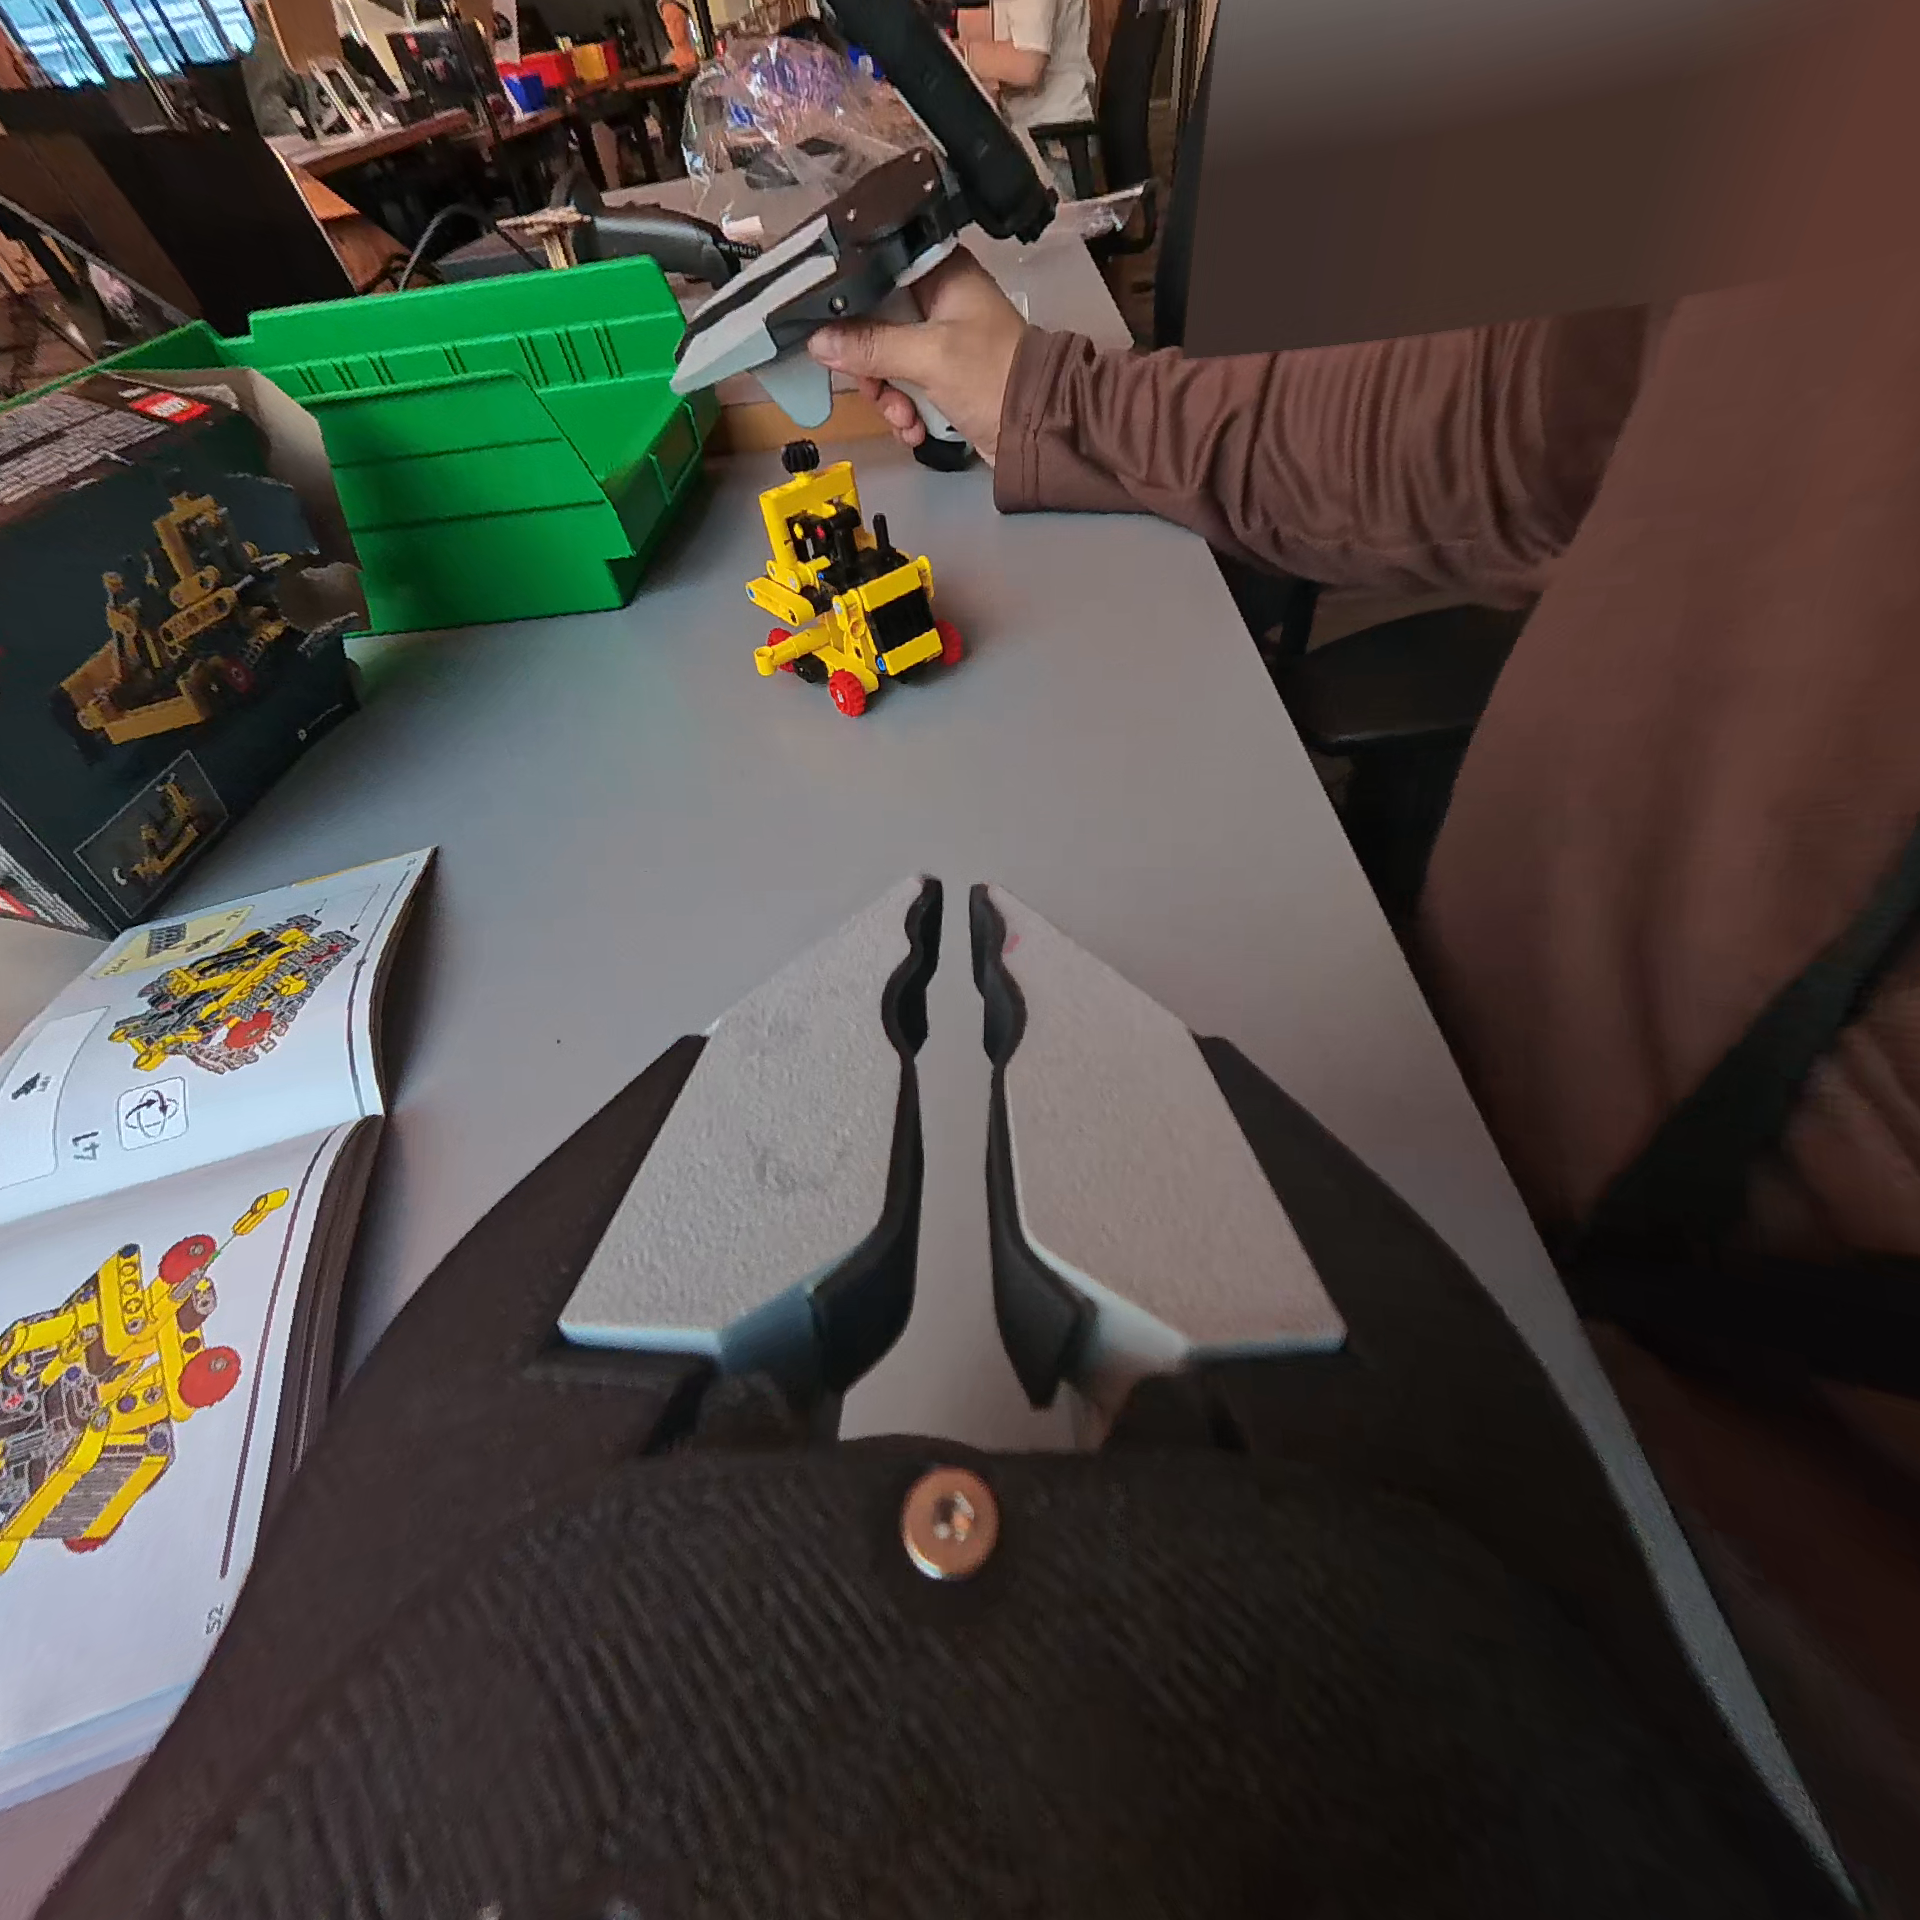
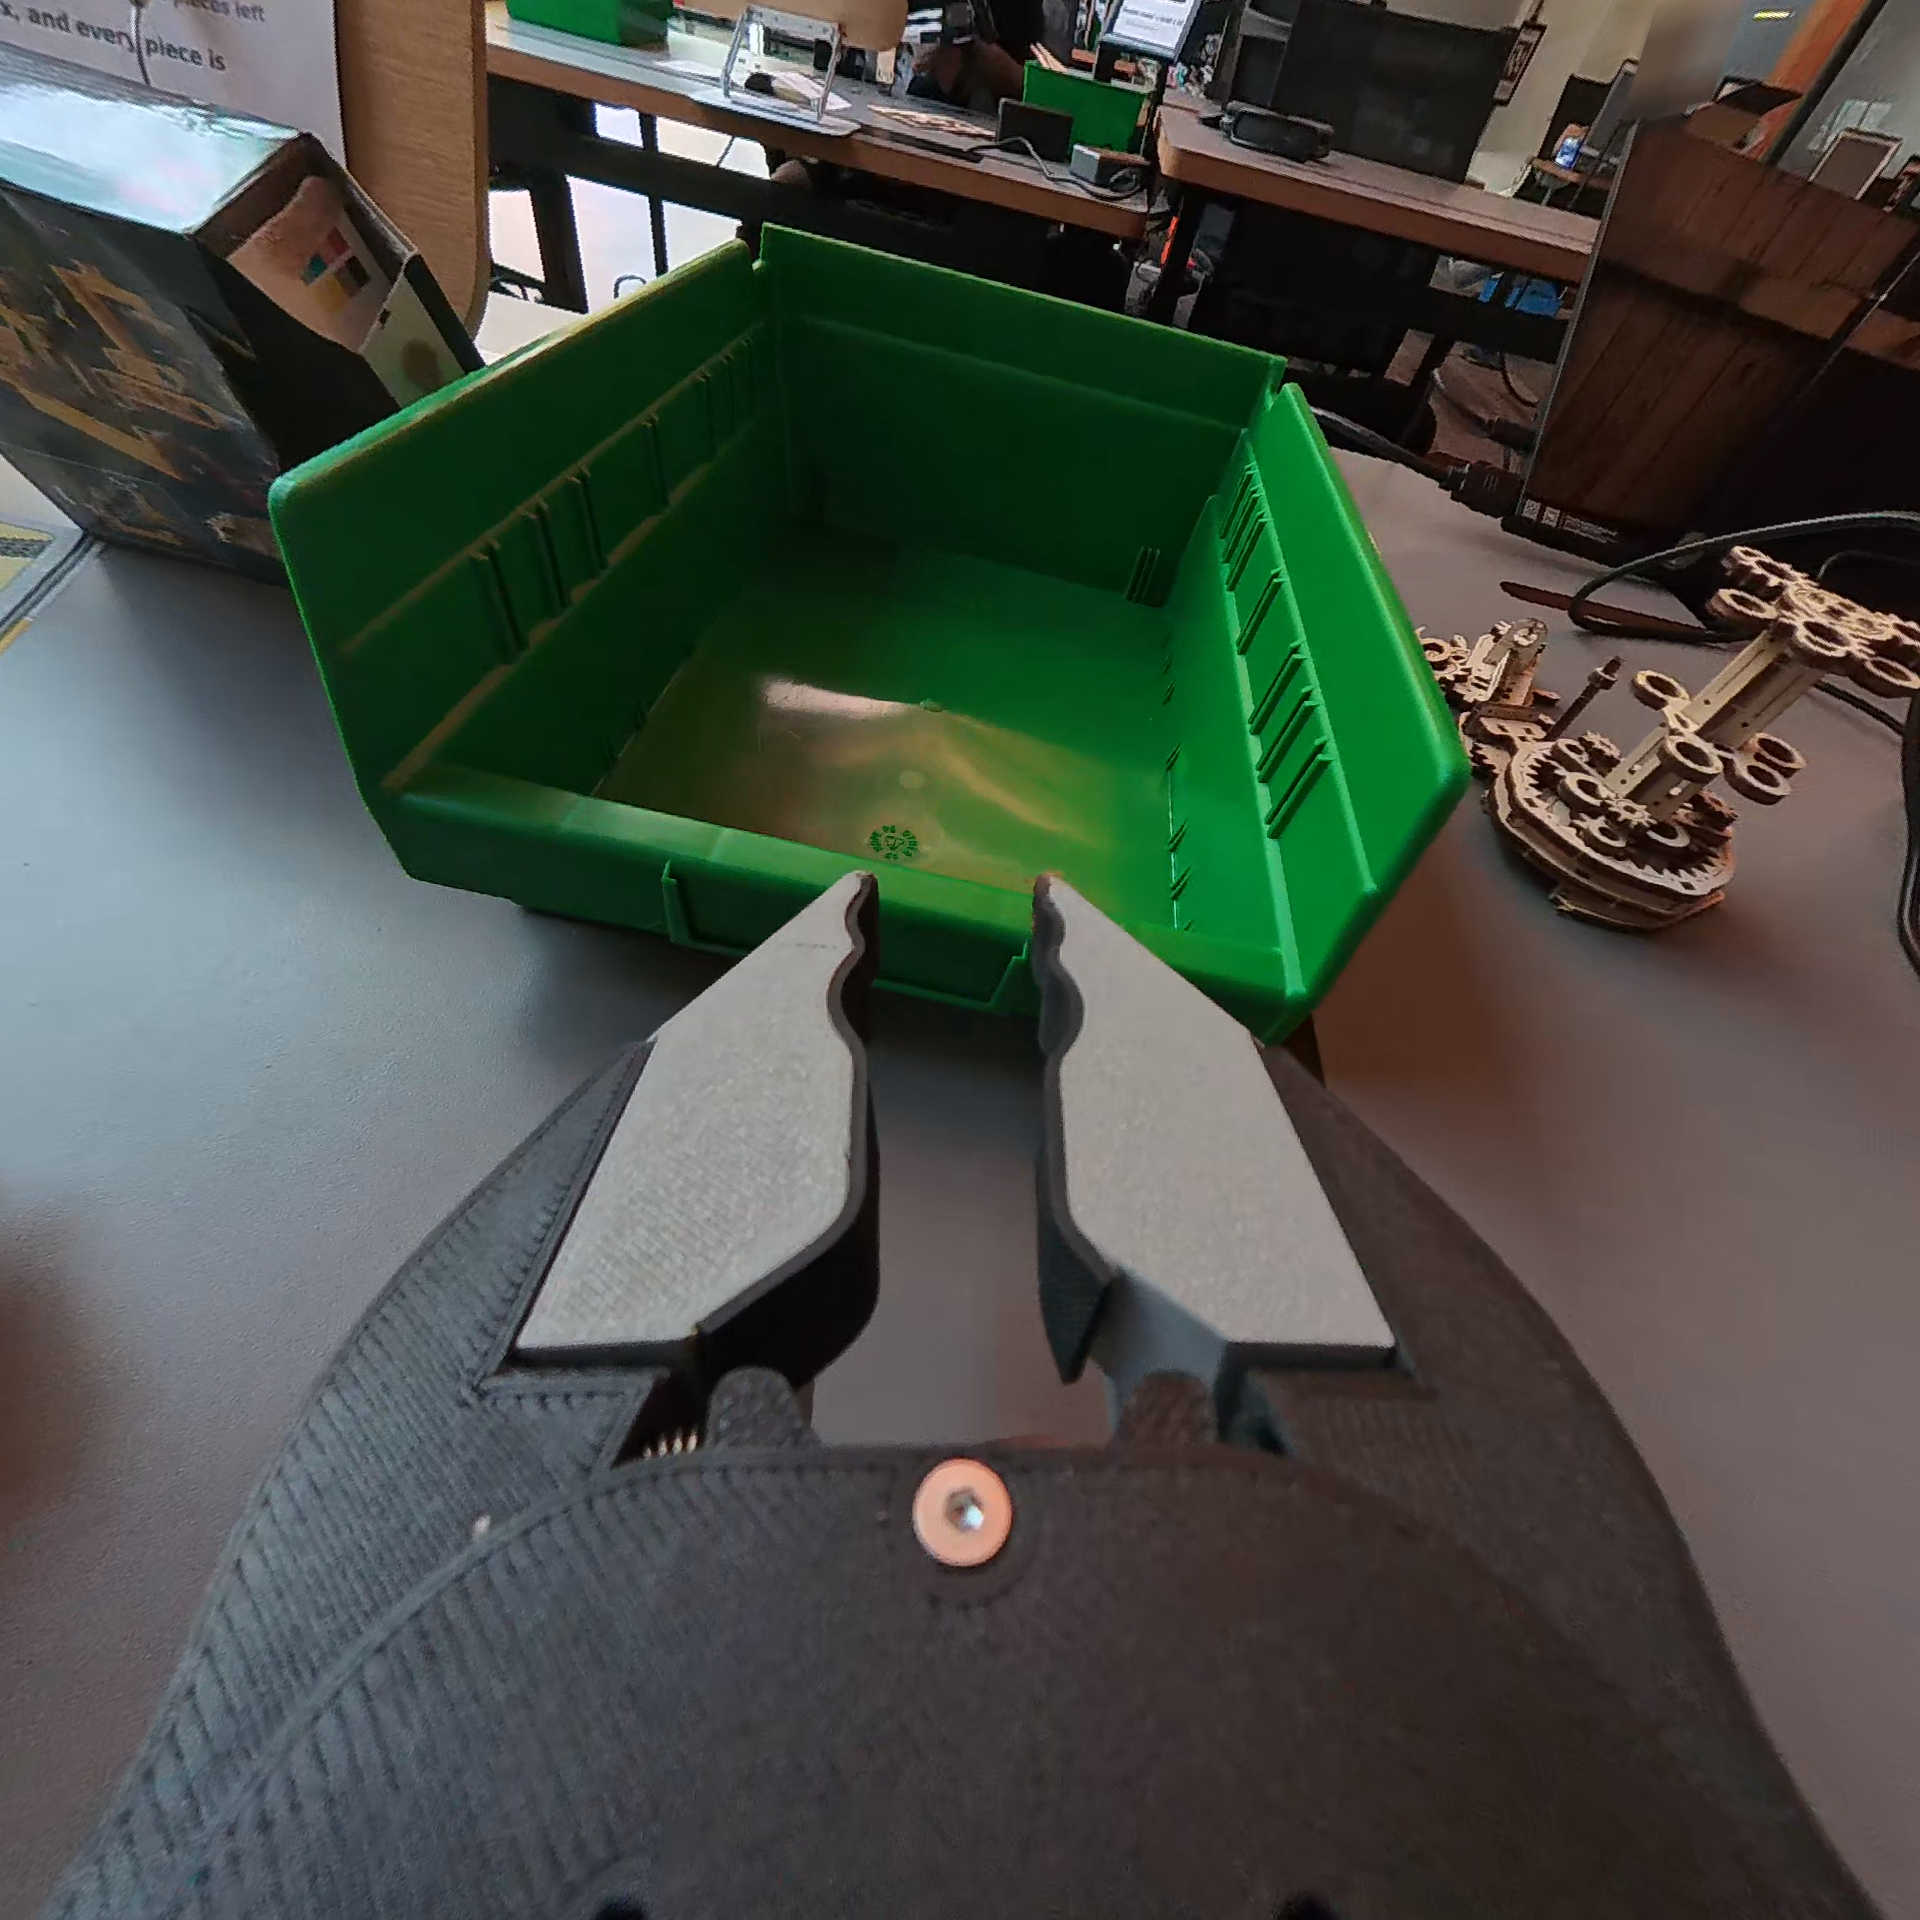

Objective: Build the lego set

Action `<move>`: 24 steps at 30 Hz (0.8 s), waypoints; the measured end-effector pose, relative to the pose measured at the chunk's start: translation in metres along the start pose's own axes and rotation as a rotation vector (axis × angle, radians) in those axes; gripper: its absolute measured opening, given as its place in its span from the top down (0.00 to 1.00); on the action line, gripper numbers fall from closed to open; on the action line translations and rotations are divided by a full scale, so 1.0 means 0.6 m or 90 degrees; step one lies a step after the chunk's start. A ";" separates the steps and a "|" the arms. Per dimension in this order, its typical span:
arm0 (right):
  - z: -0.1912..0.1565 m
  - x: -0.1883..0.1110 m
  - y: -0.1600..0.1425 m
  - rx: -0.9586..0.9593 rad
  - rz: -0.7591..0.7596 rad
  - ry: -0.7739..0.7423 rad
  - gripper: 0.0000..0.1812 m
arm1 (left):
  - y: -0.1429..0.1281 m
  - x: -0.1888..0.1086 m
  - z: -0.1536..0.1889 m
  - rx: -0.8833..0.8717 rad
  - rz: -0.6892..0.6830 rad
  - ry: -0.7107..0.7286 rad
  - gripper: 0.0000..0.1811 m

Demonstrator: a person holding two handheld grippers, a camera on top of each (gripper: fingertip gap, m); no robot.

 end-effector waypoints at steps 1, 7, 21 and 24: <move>0.000 0.000 0.000 -0.002 -0.001 -0.003 0.86 | -0.002 0.003 0.001 0.001 -0.010 -0.002 0.99; -0.005 0.002 -0.004 -0.027 -0.022 -0.030 0.85 | -0.007 0.010 0.007 0.023 -0.037 -0.006 0.97; 0.000 -0.005 -0.006 -0.005 -0.024 -0.057 0.84 | -0.010 0.014 0.015 0.057 -0.048 -0.006 0.97; -0.002 -0.004 -0.007 -0.010 -0.028 -0.057 0.85 | -0.011 0.014 0.016 0.058 -0.050 -0.006 0.97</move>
Point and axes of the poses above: each gripper's, where its closed fingertips meet, x out along the fingers, y out of its top, z = x × y across the jaws, the point moved 5 cm from there along -x, back along the fingers, and after that the axes turned 2 degrees about -x, right-handed, at the moved point
